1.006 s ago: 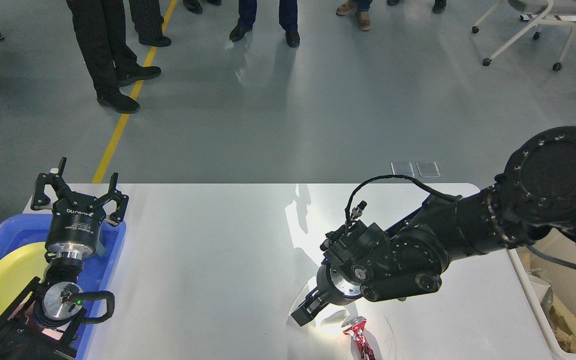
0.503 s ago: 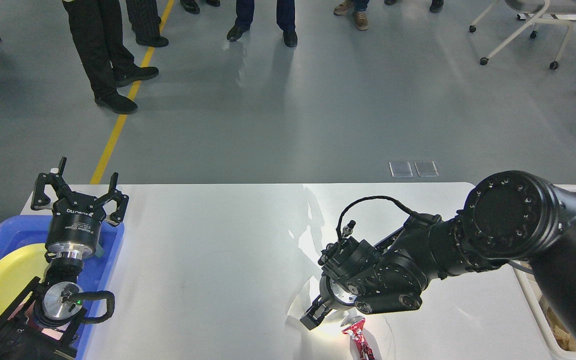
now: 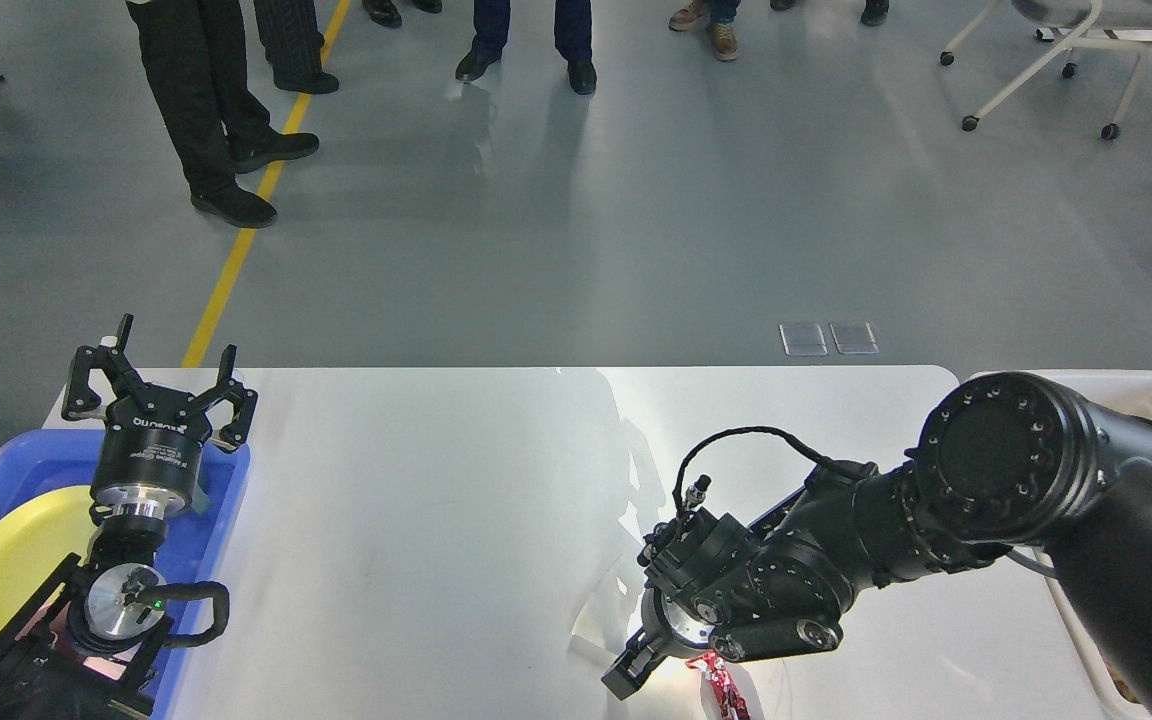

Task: Tidy desktop
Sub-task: 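Lower the right gripper onto the pink wrapper, then grasp the white paper cone with the right gripper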

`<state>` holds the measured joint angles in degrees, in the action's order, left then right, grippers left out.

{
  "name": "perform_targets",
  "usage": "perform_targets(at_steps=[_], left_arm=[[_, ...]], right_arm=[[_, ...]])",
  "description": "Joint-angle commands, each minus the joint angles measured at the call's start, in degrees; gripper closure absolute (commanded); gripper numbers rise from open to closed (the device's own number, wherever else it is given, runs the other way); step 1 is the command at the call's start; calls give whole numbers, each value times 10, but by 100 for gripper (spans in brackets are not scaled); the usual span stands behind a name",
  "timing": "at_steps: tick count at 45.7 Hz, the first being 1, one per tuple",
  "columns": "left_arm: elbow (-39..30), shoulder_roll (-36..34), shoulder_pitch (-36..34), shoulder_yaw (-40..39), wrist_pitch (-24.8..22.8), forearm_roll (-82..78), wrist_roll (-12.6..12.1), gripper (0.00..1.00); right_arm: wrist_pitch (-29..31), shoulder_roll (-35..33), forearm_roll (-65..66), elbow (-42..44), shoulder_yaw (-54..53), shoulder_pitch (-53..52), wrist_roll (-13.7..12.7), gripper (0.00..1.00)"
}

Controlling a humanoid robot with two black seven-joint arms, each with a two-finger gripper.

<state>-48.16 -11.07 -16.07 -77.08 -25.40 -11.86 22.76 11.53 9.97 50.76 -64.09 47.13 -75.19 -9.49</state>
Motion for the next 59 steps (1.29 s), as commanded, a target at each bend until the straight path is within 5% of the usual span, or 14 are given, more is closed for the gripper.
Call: perform_targets(at_steps=[1,20,30,59], left_arm=[[0,0,0,0,0,0,0,4],[0,0,0,-1,0,0,0,4],[0,0,0,0,0,0,0,4],[0,0,0,0,0,0,0,4]], right_arm=[[-4,0,-4,6,-2,1,-1,11],[-5,0,-29,16,-4,7,-3,42],[2,-5,-75,14,-3,-4,-3,99],[0,-10,-137,-13,2,-49,-2,100]])
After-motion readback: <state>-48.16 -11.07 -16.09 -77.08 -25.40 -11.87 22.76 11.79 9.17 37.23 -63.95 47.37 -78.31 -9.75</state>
